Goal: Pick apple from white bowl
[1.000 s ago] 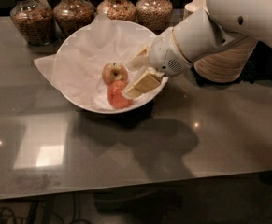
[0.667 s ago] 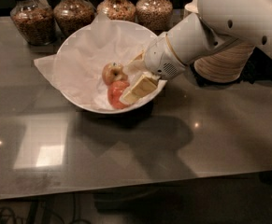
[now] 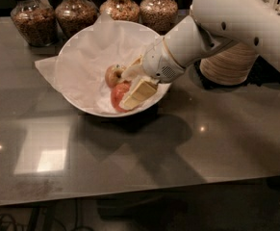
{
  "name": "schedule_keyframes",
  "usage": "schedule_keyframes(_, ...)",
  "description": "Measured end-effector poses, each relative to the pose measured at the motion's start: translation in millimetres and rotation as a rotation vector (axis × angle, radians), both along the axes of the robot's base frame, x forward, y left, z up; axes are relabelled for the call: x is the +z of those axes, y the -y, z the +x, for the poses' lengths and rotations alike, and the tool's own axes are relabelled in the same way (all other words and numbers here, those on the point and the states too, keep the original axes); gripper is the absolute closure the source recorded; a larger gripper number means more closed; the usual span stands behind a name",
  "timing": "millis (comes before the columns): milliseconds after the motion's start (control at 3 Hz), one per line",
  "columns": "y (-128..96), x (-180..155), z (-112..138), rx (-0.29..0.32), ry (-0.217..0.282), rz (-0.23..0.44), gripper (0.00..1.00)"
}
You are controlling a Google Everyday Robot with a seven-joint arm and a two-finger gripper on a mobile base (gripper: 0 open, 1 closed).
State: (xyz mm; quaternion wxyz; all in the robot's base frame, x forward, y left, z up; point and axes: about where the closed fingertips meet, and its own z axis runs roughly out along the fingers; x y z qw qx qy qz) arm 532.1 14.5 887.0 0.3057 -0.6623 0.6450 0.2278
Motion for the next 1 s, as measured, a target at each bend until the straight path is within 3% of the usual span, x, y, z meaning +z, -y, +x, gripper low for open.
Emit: schedule_keyframes(1000,-4,-25,8,0.005,-0.041,-0.031,0.40)
